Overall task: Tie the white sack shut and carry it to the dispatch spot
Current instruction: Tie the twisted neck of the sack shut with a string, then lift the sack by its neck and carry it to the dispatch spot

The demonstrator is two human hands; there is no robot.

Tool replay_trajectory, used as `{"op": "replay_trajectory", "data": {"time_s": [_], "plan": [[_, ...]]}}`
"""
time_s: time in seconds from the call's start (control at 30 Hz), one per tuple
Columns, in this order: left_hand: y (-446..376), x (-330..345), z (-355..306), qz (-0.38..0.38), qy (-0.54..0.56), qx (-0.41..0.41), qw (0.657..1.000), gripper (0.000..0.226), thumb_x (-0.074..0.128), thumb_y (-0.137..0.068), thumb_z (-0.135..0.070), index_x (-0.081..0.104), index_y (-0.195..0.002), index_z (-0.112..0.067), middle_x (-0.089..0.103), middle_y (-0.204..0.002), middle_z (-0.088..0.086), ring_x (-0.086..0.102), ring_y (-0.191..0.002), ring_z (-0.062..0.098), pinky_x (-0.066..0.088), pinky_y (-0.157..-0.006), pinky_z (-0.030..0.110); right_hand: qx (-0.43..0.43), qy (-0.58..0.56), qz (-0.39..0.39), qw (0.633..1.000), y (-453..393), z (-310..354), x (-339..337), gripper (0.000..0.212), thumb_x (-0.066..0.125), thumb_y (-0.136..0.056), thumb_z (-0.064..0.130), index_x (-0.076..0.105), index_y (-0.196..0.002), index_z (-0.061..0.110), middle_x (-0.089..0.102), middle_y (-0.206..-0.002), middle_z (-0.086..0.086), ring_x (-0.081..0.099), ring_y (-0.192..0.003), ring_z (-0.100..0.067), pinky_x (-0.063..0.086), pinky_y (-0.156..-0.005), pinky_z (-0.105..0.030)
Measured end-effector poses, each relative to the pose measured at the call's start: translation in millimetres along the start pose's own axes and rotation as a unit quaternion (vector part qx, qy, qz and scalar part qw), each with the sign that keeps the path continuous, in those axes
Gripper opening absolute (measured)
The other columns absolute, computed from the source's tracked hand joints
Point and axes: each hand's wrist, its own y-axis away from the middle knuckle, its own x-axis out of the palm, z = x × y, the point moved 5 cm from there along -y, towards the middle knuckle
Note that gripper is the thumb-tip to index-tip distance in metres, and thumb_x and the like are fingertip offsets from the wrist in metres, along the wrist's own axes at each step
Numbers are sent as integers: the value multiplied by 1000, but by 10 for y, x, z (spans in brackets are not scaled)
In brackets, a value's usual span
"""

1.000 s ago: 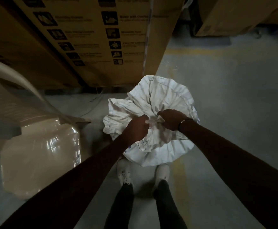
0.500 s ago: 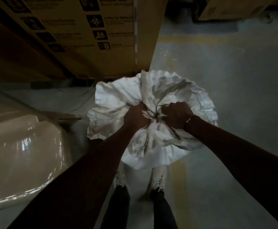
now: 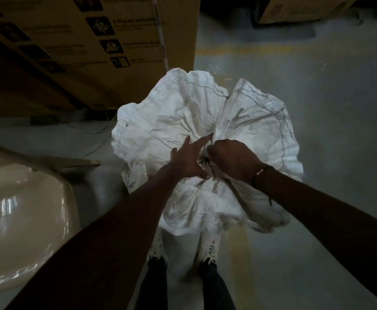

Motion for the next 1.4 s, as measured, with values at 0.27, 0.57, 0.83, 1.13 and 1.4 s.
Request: {"op": "replay_trajectory", "data": {"time_s": [0.27, 0.57, 0.83, 1.13, 1.4], "plan": [[36, 90, 115, -48, 31, 9, 998, 128, 98, -62, -45, 19, -164, -40, 25, -171, -14, 5, -163, 31, 21, -123, 63, 78, -137, 11, 987, 23, -217, 343, 39, 70, -91, 29, 69, -131, 26, 67, -135, 3, 62, -122, -31, 51, -101, -49], [269, 57, 190, -170, 75, 13, 982, 128, 102, -48, -50, 38, -156, -25, 38, -165, -2, 36, -153, 21, 39, -118, 49, 80, -261, -3, 962, 23, -452, 655, 60, 87, -78, 21, 67, -135, 21, 67, -139, 0, 64, -128, -27, 50, -109, -45], [850, -93, 238, -198, 109, -6, 974, 125, 88, -50, -72, 43, -152, -17, 47, -158, 4, 44, -148, 22, 42, -119, 48, 60, -291, -39, 954, 274, -427, 485, 57, 88, -85, 19, 68, -138, 12, 75, -128, -7, 70, -118, -23, 41, -96, -15], [1867, -446, -9, -227, 100, -55, 967, 139, 67, -39, -101, 33, -157, -33, 38, -166, -5, 35, -154, 18, 31, -123, 58, 100, -301, -48, 947, 967, -371, -207, 51, 81, -87, 6, 68, -135, 18, 74, -130, -10, 70, -119, -27, 55, -86, -24], [2579, -542, -225, -311, 166, -124, 927, 149, 92, -35, -74, 25, -163, -36, 15, -174, 10, 23, -158, 28, 31, -120, 54, 209, -356, -228, 882, 1675, -331, -845, 49, 93, -80, 28, 72, -122, 15, 71, -129, -3, 66, -114, -21, 55, -93, -31]]}}
